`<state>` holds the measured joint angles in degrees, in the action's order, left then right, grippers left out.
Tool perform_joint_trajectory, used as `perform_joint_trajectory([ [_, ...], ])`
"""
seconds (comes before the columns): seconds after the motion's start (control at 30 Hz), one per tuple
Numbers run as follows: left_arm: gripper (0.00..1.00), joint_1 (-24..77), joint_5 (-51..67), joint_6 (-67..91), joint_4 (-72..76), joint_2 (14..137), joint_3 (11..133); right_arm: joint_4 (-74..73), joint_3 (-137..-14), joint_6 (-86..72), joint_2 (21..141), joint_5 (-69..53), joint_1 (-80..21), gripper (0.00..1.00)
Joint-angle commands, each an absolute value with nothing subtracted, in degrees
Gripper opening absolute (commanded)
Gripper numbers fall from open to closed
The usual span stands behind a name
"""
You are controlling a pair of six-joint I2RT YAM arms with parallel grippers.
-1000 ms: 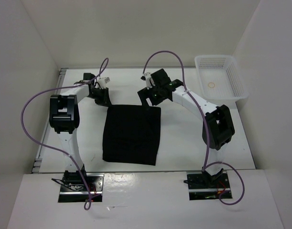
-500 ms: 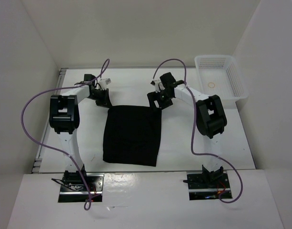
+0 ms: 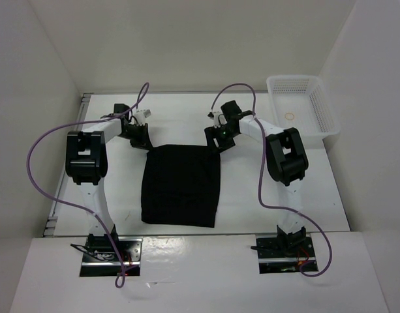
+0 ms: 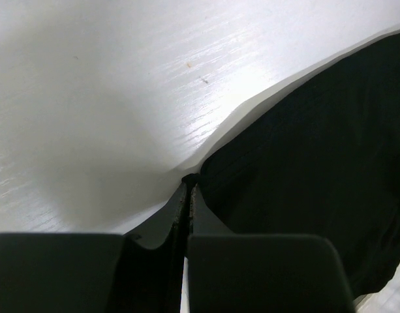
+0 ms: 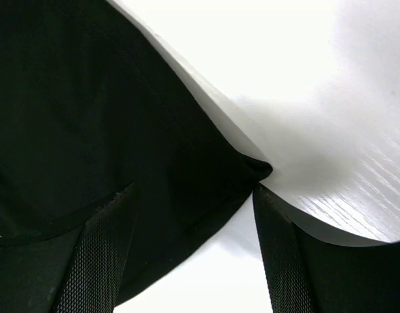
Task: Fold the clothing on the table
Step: Fold the skirt
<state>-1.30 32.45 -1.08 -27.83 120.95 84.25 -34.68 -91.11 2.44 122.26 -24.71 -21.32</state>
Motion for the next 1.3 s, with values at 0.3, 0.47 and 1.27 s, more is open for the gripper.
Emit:
perform_joint_trajectory([
  [0.3,0.00,-2.11,30.94,-1.93,-31.11,119.18,80.33,-33.31,-90.18,1.24,123.22,-27.77,-15.12,0.74],
  [0.47,0.00,-2.11,31.46,-1.93,-31.64,119.18,80.33,-33.31,-90.18,1.23,124.54,-29.88,-15.12,0.74],
  [1.27,0.00,-2.64,31.99,-2.46,-31.64,119.18,79.28,-31.73,-90.70,0.18,127.27,-31.20,-18.63,0.48],
])
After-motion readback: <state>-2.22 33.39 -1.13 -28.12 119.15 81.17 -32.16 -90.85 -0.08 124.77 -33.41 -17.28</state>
